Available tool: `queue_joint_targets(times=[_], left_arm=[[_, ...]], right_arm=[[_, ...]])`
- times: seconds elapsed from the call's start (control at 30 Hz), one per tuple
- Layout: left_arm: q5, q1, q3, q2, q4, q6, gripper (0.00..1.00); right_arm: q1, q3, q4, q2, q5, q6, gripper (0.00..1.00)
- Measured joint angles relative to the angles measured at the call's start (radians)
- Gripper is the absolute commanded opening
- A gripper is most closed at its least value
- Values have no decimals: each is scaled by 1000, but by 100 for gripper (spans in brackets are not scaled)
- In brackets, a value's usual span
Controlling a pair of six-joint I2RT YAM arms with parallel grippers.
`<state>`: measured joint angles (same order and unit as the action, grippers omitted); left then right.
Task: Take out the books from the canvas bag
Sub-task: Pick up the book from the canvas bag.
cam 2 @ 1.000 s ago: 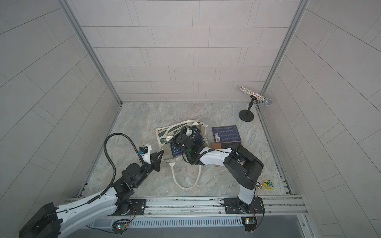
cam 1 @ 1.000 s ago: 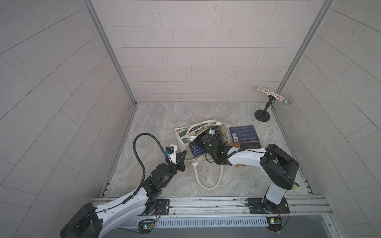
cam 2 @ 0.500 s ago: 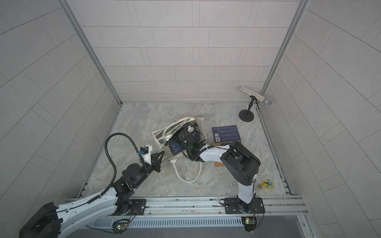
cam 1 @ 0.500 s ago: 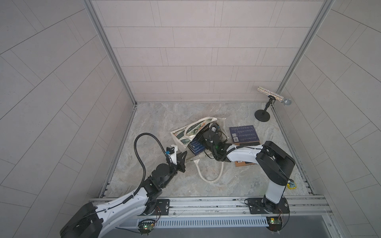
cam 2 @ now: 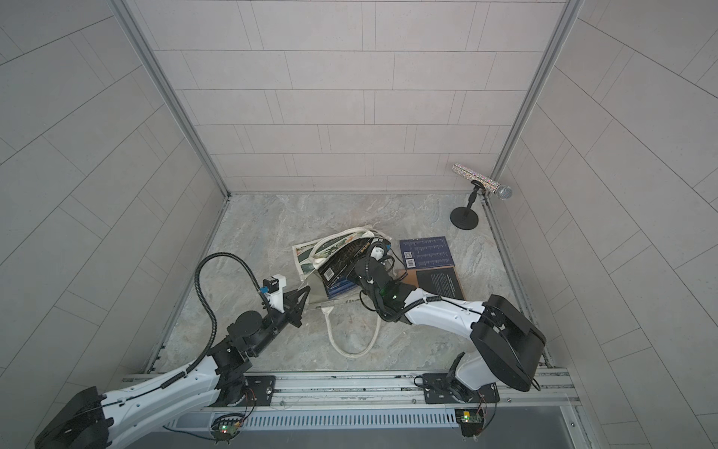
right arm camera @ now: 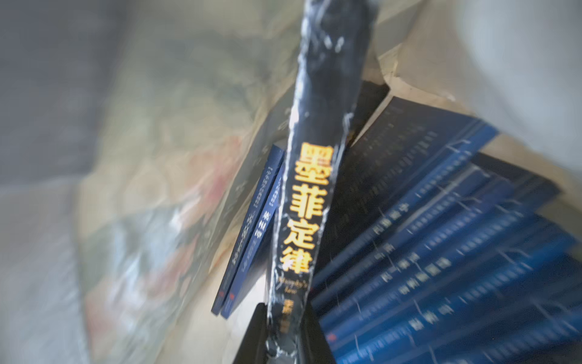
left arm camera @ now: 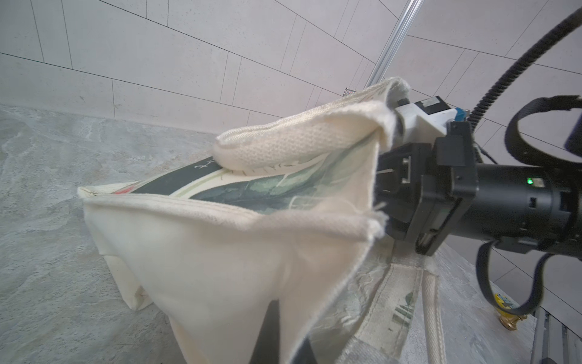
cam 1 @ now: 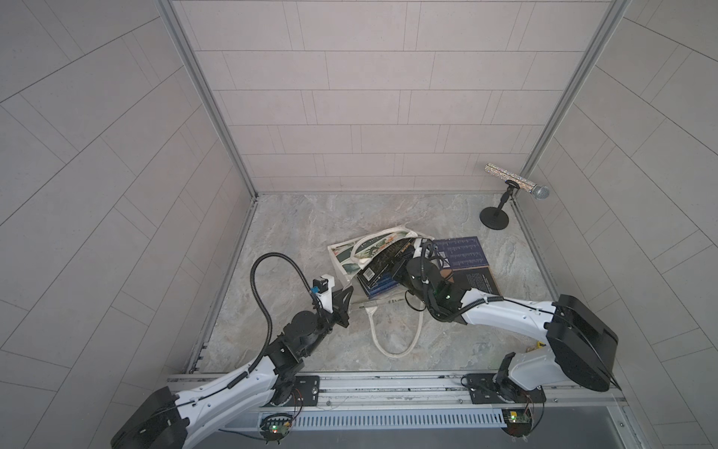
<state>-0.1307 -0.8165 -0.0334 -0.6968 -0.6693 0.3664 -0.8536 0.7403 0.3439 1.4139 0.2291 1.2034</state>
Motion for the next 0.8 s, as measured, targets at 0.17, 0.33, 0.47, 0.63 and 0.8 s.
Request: queue_joint_targets(times=[0.17,0.33,0.47,0.63,0.8], left_arm=[[3,0,0,-16,-14,0,0],[3,0,0,-20,-15,-1,0],[7,0,0,-22,-16,-1,0],[16,0,0,-39,-31,-1,0],[21,0,0,-48,-38,-1,0]], right_arm=[[-5,-63,35,-12,6,-45,43],[-3,-85,88,29,15,-60,51],[-3,-85,152,83,15,-54,55],[-8,-66,217,176,15,-21,57],[-23,-55,260,211,42,-16,26]])
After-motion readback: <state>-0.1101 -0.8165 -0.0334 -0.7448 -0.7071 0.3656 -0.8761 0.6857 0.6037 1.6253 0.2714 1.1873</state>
